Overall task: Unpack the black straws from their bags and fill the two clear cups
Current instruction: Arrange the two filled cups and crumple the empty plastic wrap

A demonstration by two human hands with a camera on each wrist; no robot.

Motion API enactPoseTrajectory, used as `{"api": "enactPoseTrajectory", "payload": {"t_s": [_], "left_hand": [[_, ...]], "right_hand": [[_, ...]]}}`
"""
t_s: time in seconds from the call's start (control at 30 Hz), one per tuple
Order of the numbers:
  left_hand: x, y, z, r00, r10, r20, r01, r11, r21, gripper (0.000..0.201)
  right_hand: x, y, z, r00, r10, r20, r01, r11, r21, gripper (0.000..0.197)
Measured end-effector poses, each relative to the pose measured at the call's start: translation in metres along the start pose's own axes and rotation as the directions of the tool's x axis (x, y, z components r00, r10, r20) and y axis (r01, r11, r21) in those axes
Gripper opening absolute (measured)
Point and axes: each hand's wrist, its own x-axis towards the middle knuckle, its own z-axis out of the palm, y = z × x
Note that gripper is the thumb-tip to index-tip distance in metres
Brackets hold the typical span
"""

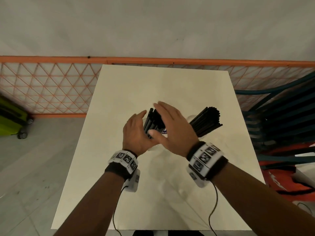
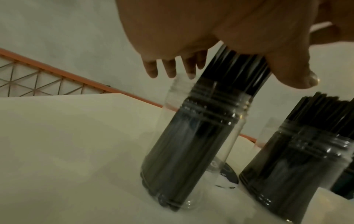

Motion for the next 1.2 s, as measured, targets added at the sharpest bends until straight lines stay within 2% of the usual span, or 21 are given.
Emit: {"api": "enactPoseTrajectory", "payload": {"t_s": [0.1,0.2,0.27,0.33,0.4,0.57,0.7,0.83,0.97,1.03,1.1,1.13,1.2], "left_hand": [[0.014,0.000,0.015,0.999,0.043,-0.031,-0.041,0.998,0.048,0.092],[0.021,0.001,0.020,1.000,0.022,-0.001,-0.021,0.994,0.105,0.093],[0.024,0.001,0.022,0.998,0.019,0.055,-0.032,0.970,0.243,0.092],[0.029,0.002,0.022,0.998,0.014,0.067,-0.036,0.937,0.348,0.081],[0.031,0.003,0.021,0.998,0.017,0.057,-0.038,0.924,0.380,0.066],[0.034,0.003,0.020,0.998,0.016,0.055,-0.035,0.927,0.374,0.061],[0.036,0.000,0.019,0.998,0.016,0.059,-0.036,0.934,0.356,0.071],[0.034,-0.003,0.019,0.998,0.028,0.053,-0.046,0.924,0.379,0.073],[0.035,-0.004,0.018,0.997,0.014,0.074,-0.042,0.920,0.390,0.087],[0.035,-0.004,0.018,0.997,0.013,0.070,-0.038,0.927,0.373,0.078],[0.033,-0.003,0.018,0.999,0.033,0.016,-0.036,0.952,0.304,0.071],[0.031,-0.002,0.017,0.999,0.036,-0.017,-0.030,0.966,0.258,0.074],[0.029,0.000,0.014,0.997,0.018,-0.069,-0.008,0.989,0.148,0.099]], "right_hand": [[0.027,0.003,0.014,0.997,-0.076,0.034,0.078,0.994,-0.070,0.089],[0.044,0.016,0.028,0.995,-0.046,0.089,0.052,0.996,-0.072,0.094],[0.049,0.023,0.035,0.988,-0.002,0.156,0.012,0.998,-0.064,0.095],[0.050,0.028,0.038,0.986,0.029,0.166,-0.026,0.999,-0.020,0.092],[0.049,0.029,0.039,0.989,0.053,0.135,-0.057,0.998,0.027,0.085],[0.047,0.025,0.040,0.994,0.087,0.072,-0.091,0.994,0.061,0.075],[0.049,0.026,0.042,0.998,0.018,0.062,-0.015,0.998,-0.055,0.077],[0.052,0.023,0.040,0.997,0.003,0.079,0.004,0.996,-0.094,0.080],[0.051,0.023,0.043,0.994,0.002,0.106,0.012,0.991,-0.130,0.080],[0.050,0.023,0.041,0.995,0.032,0.090,-0.023,0.995,-0.097,0.080],[0.048,0.021,0.035,0.997,0.042,0.065,-0.038,0.997,-0.064,0.079],[0.046,0.020,0.031,0.998,0.041,0.048,-0.039,0.998,-0.045,0.078],[0.040,0.021,0.017,0.999,0.050,0.005,-0.050,0.999,-0.010,0.075]]}}
